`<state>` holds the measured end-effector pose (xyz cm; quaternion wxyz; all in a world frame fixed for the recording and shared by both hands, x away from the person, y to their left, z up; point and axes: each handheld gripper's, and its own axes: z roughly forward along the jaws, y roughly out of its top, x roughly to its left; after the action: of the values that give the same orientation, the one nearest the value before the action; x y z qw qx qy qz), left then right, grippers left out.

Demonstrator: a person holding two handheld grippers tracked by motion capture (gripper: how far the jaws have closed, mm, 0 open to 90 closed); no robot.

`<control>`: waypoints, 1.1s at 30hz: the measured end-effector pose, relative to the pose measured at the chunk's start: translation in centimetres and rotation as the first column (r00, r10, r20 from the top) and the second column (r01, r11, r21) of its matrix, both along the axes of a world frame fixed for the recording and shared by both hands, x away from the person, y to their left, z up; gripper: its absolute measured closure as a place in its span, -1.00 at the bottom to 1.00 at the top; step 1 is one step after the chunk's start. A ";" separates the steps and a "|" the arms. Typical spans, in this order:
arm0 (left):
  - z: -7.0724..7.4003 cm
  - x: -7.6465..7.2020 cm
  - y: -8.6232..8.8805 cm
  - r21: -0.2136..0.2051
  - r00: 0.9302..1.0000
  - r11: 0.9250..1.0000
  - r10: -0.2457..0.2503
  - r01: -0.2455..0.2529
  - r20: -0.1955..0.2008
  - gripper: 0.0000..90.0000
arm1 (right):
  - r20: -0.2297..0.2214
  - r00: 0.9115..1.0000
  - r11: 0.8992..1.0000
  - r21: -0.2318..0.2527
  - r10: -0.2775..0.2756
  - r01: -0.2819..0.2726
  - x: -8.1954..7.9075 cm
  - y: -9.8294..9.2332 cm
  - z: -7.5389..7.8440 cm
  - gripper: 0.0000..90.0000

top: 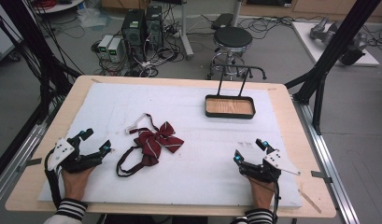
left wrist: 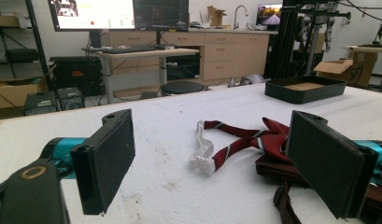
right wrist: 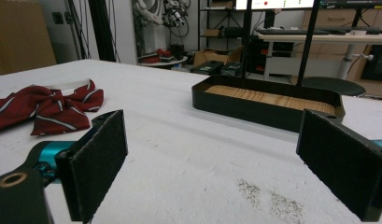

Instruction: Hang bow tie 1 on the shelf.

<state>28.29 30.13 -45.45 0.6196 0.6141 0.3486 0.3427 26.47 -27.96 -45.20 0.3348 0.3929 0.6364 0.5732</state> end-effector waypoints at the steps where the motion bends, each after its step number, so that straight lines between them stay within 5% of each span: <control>1: 0.0 0.0 0.0 0.000 1.000 1.000 0.000 0.000 0.000 -0.64 | -0.001 1.000 1.000 0.000 -0.001 0.001 0.0 0.0 0.0 -0.82; 18: 0.0 0.1 0.0 0.003 1.000 1.000 -0.015 0.015 0.004 -0.66 | 0.000 1.000 1.000 0.001 0.001 -0.001 0.0 0.0 0.0 -0.82; 22: 0.4 0.2 0.0 0.028 0.999 0.999 -0.032 0.033 -0.024 -0.66 | 0.005 1.000 1.000 0.001 0.001 -0.001 0.0 -0.1 0.0 -0.82; 26: 1.4 0.2 -0.1 0.042 0.998 0.998 -0.054 0.055 -0.025 -0.66 | 0.000 1.000 1.000 0.002 0.002 -0.002 0.0 0.0 0.0 -0.82; 33: 4.5 1.4 -0.7 0.102 0.988 0.986 -0.122 0.132 -0.099 -0.66 | 0.000 1.000 1.000 0.002 0.001 -0.001 0.0 0.0 0.0 -0.82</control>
<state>29.70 29.39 -40.93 0.5892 0.6829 0.3182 0.2921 26.48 -27.99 -45.20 0.3340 0.3931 0.6361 0.5739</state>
